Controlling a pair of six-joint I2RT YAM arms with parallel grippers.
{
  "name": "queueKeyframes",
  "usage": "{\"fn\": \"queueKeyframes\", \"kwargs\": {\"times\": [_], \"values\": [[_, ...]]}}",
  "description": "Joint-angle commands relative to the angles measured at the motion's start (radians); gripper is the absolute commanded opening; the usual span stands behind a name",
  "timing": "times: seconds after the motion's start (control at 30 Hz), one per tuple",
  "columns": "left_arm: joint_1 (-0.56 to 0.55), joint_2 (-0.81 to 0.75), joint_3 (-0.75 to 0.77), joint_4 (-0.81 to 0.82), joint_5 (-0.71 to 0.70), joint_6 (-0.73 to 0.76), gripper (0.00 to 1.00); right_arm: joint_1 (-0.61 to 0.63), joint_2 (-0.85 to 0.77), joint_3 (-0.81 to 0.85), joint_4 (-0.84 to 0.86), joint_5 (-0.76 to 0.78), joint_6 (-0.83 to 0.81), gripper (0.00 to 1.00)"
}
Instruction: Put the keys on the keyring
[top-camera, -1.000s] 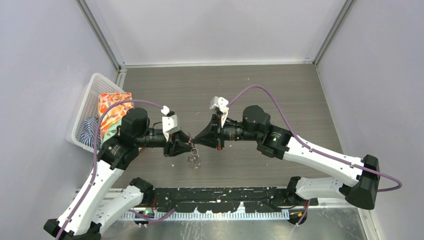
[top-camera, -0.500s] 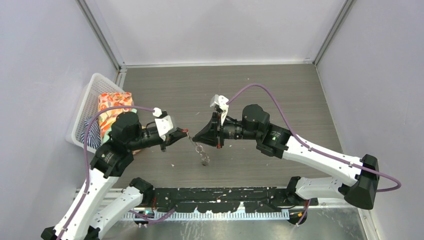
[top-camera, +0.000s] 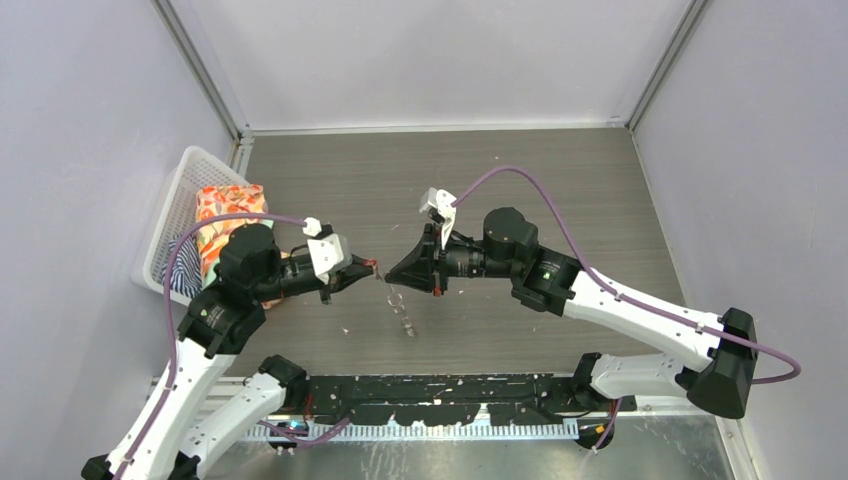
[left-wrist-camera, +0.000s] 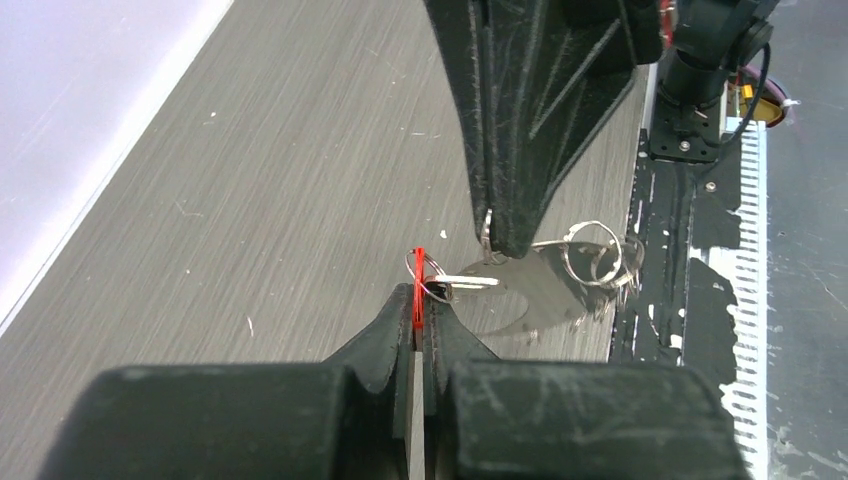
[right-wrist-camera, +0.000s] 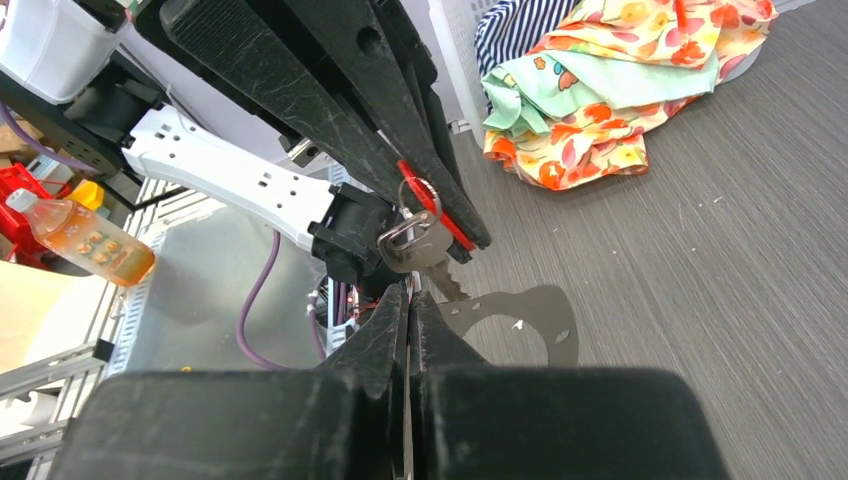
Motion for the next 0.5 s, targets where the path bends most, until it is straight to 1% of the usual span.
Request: {"fn": "queueKeyframes", "kwargs": {"times": [0.0, 0.13, 0.2, 0.3, 0.47], "values": [[0.002, -0.009, 0.043, -0.020, 0.075, 0.024, 0.00, -0.017, -0.039, 0.011, 0.041, -0.011, -0.004, 0.01], [0.002, -0.007, 0.046, -0.105, 0.144, 0.068, 0.00, -0.046, -0.071, -0.007, 0.013, -0.006, -0.021, 0.01], [0.002, -0.007, 0.032, -0.163, 0.148, 0.127, 0.00, -0.066, -0.083, -0.018, 0.002, -0.007, -0.021, 0.01], [0.001, -0.007, -0.042, -0.217, 0.086, 0.211, 0.00, -0.076, -0.102, -0.029, -0.028, 0.010, -0.046, 0.01], [-0.005, 0.045, -0.192, -0.168, 0.000, 0.274, 0.00, -0.087, -0.155, -0.040, -0.089, 0.051, -0.087, 0.01]]}}
